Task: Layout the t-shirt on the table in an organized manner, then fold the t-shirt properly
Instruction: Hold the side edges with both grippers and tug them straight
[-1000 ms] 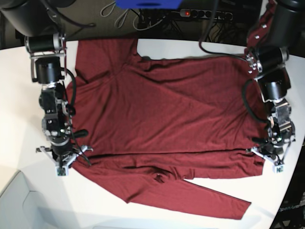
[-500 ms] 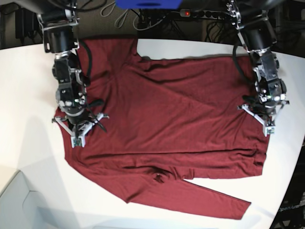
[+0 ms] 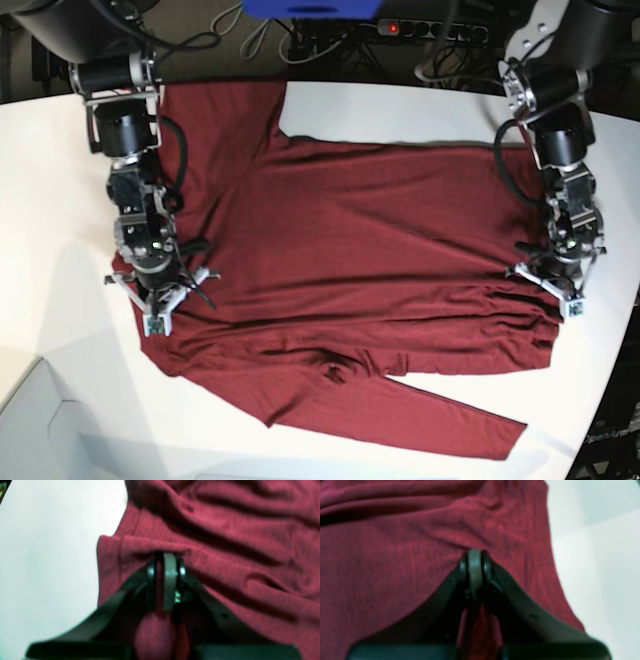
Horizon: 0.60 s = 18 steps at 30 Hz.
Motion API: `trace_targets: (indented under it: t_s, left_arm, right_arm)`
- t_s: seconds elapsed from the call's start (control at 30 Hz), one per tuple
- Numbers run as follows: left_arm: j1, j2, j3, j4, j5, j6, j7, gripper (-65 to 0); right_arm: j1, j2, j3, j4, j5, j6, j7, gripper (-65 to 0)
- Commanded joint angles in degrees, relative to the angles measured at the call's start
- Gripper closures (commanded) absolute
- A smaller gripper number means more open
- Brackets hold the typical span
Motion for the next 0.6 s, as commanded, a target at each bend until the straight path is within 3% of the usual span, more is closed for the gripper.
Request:
trace_targets:
  t_s: [0.0, 0.33, 0.57]
  left_arm:
    - [-0.5, -0.7, 0.1, -1.7, 1.4, 0.1, 3.2, -4.9]
    - [-5.4, -1.6, 3.6, -5.3, 1.1, 0.1, 1.0, -4.9]
    - [-6.8, -1.3, 4.4, -5.1, 1.0, 0.2, 1.3, -4.9]
  right_arm:
    - [1.7, 0.8, 0.1, -0.9, -0.3, -0.3, -0.7, 0.0]
    - [9.0, 0.9, -0.1, -10.3, -0.3, -0.3, 4.2, 0.0]
    - [9.7, 1.1, 0.0, -8.1, -0.3, -0.4, 3.6, 0.0]
